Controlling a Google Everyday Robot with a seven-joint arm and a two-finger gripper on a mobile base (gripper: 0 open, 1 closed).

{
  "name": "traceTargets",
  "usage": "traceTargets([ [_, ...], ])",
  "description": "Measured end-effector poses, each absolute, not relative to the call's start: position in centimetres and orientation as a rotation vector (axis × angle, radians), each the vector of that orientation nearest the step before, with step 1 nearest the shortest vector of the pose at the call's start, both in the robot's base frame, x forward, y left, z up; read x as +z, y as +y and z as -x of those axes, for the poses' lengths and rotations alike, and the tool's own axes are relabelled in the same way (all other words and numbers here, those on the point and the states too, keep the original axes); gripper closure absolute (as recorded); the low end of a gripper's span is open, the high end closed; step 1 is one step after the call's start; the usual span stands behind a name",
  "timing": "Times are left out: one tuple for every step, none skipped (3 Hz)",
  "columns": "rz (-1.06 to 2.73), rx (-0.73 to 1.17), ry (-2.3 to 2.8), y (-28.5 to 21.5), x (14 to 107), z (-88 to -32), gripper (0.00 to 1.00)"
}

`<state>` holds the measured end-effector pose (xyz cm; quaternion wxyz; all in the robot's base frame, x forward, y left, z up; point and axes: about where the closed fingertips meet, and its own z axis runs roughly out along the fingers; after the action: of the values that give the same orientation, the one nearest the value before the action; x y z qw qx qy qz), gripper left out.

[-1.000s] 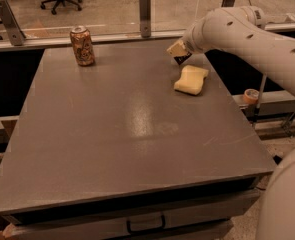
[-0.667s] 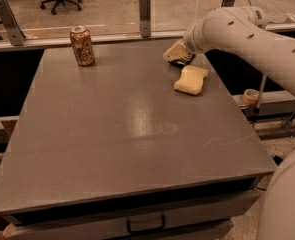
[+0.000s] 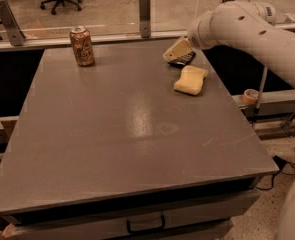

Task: Move rxbar chocolate near sponge

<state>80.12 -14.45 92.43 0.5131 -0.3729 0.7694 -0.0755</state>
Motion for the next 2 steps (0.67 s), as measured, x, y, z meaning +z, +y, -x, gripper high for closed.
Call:
traceTargets([
  [0.872,-0.065,1.711,-17.3,100.5,-77.1,0.0],
  [0.886,-0.036,1.57,-20.6,107.9,-73.4,0.0],
])
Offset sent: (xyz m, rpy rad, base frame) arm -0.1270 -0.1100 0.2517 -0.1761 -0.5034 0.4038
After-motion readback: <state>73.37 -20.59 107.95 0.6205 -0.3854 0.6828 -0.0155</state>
